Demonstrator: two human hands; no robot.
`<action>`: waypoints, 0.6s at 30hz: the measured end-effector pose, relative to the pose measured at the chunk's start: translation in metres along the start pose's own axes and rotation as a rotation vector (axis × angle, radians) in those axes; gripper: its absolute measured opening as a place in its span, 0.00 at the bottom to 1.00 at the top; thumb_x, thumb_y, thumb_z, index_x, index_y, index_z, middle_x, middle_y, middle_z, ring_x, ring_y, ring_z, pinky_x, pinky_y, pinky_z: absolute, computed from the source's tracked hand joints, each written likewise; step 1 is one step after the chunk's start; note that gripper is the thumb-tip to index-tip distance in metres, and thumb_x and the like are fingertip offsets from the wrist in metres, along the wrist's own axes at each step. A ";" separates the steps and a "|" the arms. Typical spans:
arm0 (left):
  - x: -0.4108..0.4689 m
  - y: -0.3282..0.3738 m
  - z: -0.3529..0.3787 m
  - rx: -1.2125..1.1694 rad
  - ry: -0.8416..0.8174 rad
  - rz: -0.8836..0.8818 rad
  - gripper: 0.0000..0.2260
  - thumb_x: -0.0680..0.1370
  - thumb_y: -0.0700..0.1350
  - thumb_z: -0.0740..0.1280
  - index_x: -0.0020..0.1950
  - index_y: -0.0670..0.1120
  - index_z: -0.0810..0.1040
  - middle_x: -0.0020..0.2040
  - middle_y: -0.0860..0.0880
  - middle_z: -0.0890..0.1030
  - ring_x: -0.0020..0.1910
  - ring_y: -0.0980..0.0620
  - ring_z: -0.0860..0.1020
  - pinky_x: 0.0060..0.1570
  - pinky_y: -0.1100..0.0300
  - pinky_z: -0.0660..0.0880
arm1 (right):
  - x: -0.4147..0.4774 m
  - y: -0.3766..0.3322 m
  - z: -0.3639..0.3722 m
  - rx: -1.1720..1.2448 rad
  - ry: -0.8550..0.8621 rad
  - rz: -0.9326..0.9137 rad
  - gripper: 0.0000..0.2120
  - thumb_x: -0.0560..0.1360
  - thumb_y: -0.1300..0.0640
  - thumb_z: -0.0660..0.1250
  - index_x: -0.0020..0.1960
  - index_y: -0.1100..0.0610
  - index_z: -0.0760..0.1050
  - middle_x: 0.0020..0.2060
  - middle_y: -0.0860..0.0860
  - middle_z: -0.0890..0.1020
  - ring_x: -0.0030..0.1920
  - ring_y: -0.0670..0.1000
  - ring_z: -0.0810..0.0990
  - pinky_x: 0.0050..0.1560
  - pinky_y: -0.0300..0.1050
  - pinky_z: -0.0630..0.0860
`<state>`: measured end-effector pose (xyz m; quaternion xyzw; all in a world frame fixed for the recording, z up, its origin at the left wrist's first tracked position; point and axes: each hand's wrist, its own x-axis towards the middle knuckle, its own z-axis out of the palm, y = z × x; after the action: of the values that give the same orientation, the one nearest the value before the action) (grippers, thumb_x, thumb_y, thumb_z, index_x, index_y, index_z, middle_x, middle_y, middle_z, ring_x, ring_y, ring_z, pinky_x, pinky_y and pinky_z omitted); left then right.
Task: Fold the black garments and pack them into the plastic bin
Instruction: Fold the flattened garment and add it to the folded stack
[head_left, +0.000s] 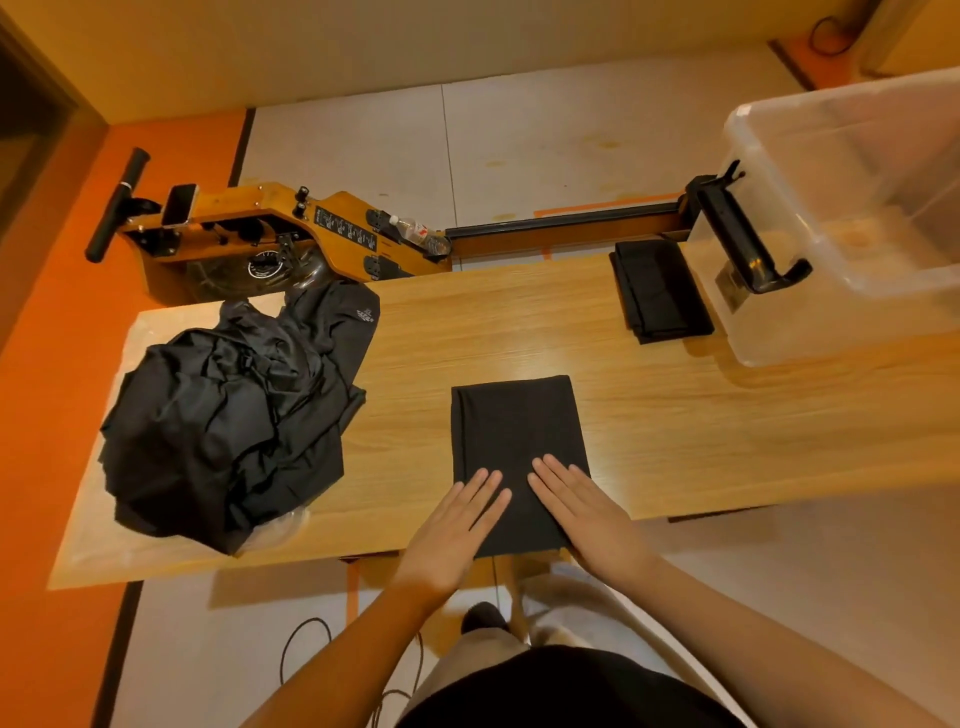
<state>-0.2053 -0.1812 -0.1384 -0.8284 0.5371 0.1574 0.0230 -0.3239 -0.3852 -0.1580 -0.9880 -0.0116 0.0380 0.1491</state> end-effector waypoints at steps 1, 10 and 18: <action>-0.006 0.000 -0.003 -0.013 -0.009 0.027 0.42 0.74 0.28 0.61 0.77 0.49 0.39 0.78 0.47 0.39 0.74 0.48 0.31 0.70 0.53 0.31 | -0.003 -0.001 -0.001 0.012 0.011 -0.020 0.51 0.63 0.66 0.76 0.78 0.56 0.50 0.75 0.55 0.62 0.76 0.52 0.55 0.74 0.47 0.48; -0.029 -0.002 -0.028 -0.363 0.169 -0.081 0.20 0.82 0.43 0.60 0.74 0.51 0.66 0.75 0.55 0.63 0.75 0.57 0.58 0.76 0.58 0.51 | -0.014 0.000 -0.035 0.307 0.004 0.054 0.20 0.75 0.55 0.60 0.66 0.53 0.75 0.69 0.48 0.72 0.70 0.45 0.66 0.70 0.47 0.67; 0.024 -0.028 -0.059 -0.702 0.331 -0.439 0.13 0.82 0.52 0.57 0.61 0.48 0.74 0.35 0.49 0.79 0.32 0.52 0.76 0.30 0.54 0.68 | 0.060 0.016 -0.093 0.747 -0.031 0.392 0.02 0.78 0.55 0.64 0.50 0.50 0.76 0.42 0.44 0.79 0.47 0.48 0.78 0.48 0.43 0.75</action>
<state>-0.1578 -0.2028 -0.0933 -0.8945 0.2590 0.1870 -0.3127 -0.2569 -0.4262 -0.0782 -0.8488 0.1890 0.0819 0.4869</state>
